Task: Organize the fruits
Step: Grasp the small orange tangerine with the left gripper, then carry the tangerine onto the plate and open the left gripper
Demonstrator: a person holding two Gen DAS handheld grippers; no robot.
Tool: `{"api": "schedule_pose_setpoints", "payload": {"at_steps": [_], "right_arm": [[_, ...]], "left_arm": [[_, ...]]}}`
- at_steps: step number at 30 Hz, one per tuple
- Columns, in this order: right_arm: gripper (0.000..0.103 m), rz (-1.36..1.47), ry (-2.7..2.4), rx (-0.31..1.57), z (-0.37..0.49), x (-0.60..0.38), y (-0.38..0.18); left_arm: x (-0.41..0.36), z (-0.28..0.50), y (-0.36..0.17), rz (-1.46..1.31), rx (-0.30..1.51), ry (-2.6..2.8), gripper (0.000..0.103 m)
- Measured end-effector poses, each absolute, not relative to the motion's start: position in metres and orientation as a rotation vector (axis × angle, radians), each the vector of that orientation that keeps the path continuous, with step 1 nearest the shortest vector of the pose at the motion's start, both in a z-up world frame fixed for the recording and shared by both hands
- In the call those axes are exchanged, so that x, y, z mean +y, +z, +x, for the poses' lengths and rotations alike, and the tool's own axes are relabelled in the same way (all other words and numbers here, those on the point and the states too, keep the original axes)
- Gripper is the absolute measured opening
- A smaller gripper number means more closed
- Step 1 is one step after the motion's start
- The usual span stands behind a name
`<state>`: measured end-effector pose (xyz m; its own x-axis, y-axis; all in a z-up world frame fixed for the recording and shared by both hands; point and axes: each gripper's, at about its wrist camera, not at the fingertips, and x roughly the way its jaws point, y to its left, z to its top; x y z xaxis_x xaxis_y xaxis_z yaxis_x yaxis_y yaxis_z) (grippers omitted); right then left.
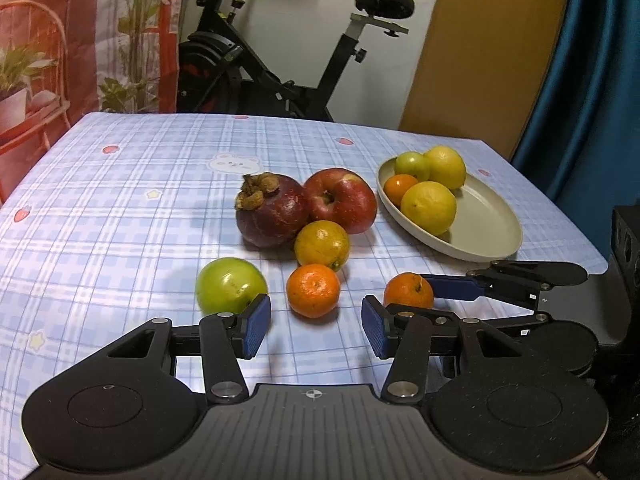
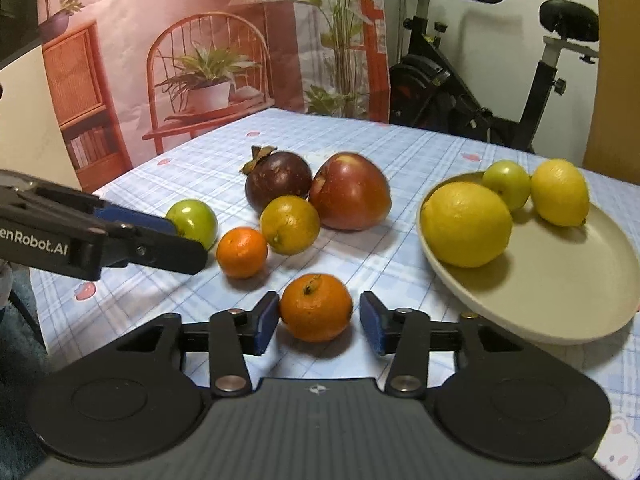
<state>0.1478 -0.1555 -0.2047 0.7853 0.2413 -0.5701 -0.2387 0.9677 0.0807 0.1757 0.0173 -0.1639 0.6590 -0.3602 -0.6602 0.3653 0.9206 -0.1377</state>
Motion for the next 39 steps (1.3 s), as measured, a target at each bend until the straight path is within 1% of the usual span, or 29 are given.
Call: {"api": "schedule_pose_setpoints", "payload": {"at_steps": [8, 9, 10, 11, 25, 27, 39], "right_arm": [[0.042, 0.034, 0.271, 0.626, 0.149, -0.158, -0.206], [0.042, 0.039, 0.271, 0.626, 0.149, -0.159, -0.206], [0.042, 0.045, 0.266, 0.626, 0.149, -0.160, -0.206], [0.042, 0.055, 0.263, 0.626, 0.149, -0.161, -0.207], [0.042, 0.088, 0.260, 0.627, 0.149, -0.166, -0.206], [0.042, 0.088, 0.260, 0.627, 0.149, -0.165, -0.206], [0.042, 0.098, 0.251, 0.622, 0.148, -0.166, -0.205]], "left_arm": [[-0.005, 0.194, -0.167, 0.090, 0.727, -0.408, 0.052], [-0.008, 0.196, -0.168, 0.098, 0.728, -0.406, 0.051], [-0.009, 0.199, -0.170, 0.106, 0.729, -0.404, 0.046], [-0.010, 0.201, -0.170, 0.111, 0.733, -0.401, 0.045], [-0.023, 0.207, -0.184, 0.158, 0.754, -0.394, 0.044], [-0.025, 0.205, -0.185, 0.175, 0.751, -0.391, 0.039], [-0.024, 0.186, -0.179, 0.158, 0.711, -0.396, 0.038]]}}
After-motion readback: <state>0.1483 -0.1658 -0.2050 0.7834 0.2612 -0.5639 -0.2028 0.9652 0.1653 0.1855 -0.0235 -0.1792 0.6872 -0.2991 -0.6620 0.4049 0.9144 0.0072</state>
